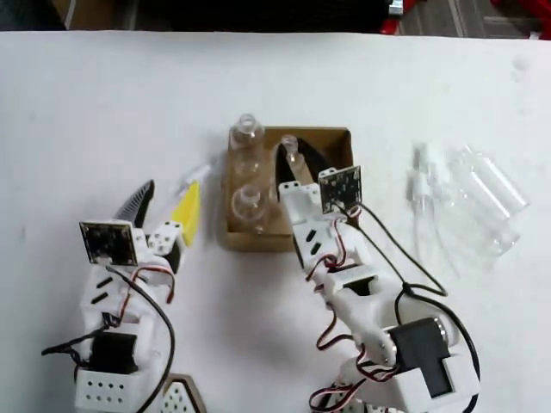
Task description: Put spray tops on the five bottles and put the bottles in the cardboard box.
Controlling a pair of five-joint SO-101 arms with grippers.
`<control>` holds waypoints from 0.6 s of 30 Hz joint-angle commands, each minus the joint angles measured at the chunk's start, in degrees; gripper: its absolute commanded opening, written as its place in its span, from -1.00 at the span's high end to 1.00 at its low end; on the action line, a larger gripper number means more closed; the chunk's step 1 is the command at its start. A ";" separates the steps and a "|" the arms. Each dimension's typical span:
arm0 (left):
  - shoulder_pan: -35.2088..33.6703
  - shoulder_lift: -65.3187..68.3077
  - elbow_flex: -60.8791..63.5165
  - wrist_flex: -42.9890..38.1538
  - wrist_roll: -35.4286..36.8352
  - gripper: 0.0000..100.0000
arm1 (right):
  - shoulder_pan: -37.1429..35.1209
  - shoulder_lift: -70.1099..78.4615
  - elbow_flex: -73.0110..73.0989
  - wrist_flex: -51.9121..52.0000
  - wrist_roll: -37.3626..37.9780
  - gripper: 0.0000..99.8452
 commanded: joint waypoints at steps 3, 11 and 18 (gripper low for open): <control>0.22 -0.66 -0.44 -1.49 -0.79 0.56 | 0.22 -0.22 -2.02 -1.01 0.79 0.97; 0.22 -0.66 -0.44 -1.49 -0.79 0.56 | 0.57 -0.22 -1.85 -1.10 0.79 0.97; 0.22 -0.66 -0.44 -1.49 -0.79 0.56 | 0.13 -0.31 -0.70 -1.10 0.79 0.96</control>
